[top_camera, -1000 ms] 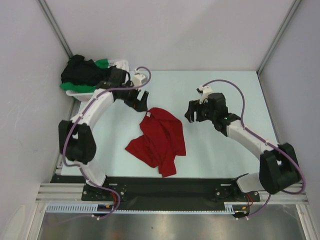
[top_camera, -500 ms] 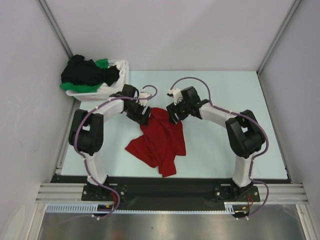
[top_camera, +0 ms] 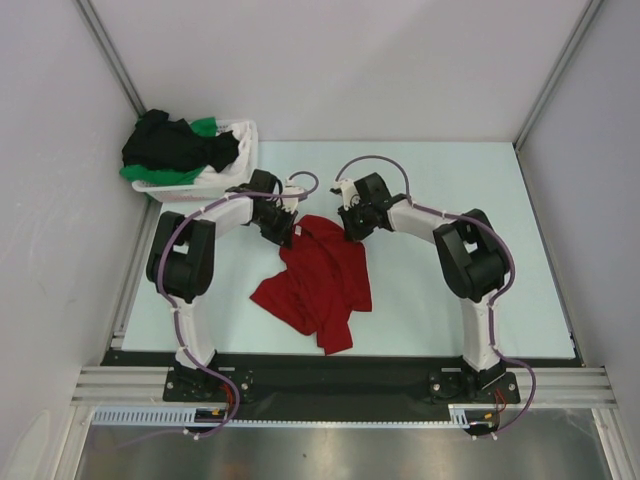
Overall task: Fold and stack the t-shirts
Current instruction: Flatten the tshirt out
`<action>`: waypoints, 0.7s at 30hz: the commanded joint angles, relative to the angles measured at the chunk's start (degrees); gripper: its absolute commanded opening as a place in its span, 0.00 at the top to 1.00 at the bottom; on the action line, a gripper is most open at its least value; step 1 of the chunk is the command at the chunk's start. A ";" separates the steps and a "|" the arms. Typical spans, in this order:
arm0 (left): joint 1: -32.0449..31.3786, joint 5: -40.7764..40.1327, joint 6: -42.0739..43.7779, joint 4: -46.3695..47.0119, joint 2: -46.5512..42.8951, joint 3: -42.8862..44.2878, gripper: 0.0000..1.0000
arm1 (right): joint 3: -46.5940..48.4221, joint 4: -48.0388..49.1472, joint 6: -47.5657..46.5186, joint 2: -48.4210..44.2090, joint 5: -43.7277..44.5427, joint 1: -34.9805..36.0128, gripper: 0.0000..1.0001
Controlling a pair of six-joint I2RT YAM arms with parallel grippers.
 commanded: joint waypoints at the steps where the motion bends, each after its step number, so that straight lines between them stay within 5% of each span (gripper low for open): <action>1: 0.12 0.10 0.48 0.39 -0.90 1.51 1.00 | -0.01 -0.70 2.42 -4.95 0.30 -0.49 1.00; 13: 10.75 -5.71 3.90 -7.86 -16.18 17.50 1.00 | 1.29 -9.58 4.87 -31.75 4.69 10.67 1.00; 21: 22.00 -11.06 9.26 -17.54 -29.20 34.28 1.00 | 16.30 -6.25 8.22 -33.53 -2.50 23.48 1.00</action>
